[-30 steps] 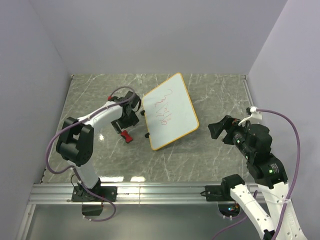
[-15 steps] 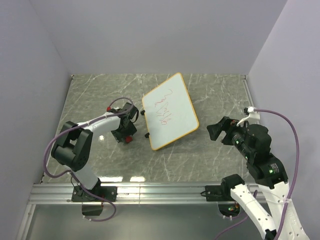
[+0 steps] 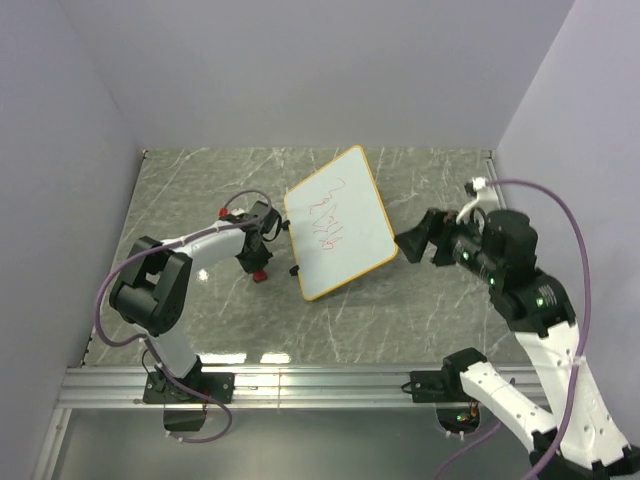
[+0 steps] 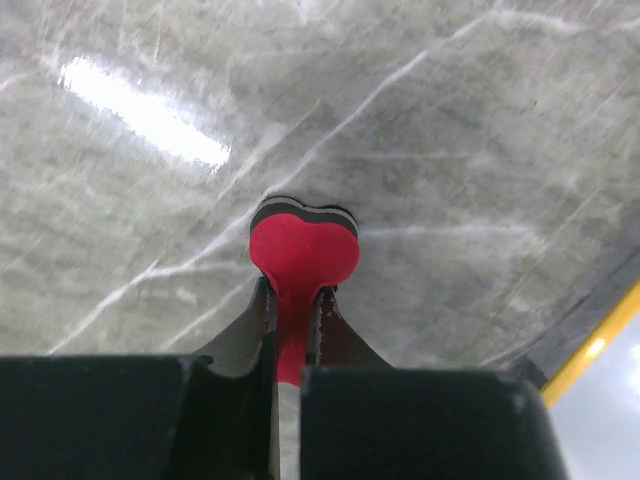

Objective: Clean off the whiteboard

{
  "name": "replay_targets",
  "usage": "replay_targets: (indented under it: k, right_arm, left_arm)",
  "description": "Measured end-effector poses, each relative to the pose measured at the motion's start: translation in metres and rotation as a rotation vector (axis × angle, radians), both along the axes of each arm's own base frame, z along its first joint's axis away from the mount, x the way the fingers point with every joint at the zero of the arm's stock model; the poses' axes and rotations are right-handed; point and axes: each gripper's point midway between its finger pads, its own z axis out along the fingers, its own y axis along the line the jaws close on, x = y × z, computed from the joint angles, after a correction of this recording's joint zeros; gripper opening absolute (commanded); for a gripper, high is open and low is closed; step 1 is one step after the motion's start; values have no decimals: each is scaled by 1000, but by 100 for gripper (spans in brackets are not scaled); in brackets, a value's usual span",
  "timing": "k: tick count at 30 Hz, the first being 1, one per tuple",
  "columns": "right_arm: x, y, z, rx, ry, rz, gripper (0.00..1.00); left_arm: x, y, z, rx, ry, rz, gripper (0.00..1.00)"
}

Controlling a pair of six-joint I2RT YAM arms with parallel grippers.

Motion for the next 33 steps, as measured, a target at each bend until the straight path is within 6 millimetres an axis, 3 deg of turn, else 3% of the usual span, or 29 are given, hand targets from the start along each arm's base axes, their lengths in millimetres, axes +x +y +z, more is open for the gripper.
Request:
replay_targets:
  k: [2,5,9,13,16,18,20,26,33]
  right_arm:
    - [9,10,18,14,-10,38,94]
    - [27,23,43,31,-36,78,91]
    - [55,38,52,33,-15,97,89]
    - [93,52,29,8,75,95,84]
    - [111,58,-2,-5,174,92,81]
    - [121,63,-22,-10,236,94,81]
    - [130,65,-37,-9,279,93,80]
    - [151,67,-67,0,348,71,79]
    - [160,61,-71,4,350,35,77]
  left_arm:
    - [1,-2,5,3,5,-4,0]
    - [18,-17,34,-8,-43,-30,0]
    - [60,-53,109,-66,-210,-93,0]
    - [87,-93,191,-143,-372,-185,0]
    - [93,-123,234,-200,-449,-266,0]
    - [93,-140,252,-233,-479,-318,0]
    - [89,-154,256,-253,-479,-368,0]
    - [69,-182,234,-264,-406,-494,0]
    - [57,-192,229,-264,-379,-580,0]
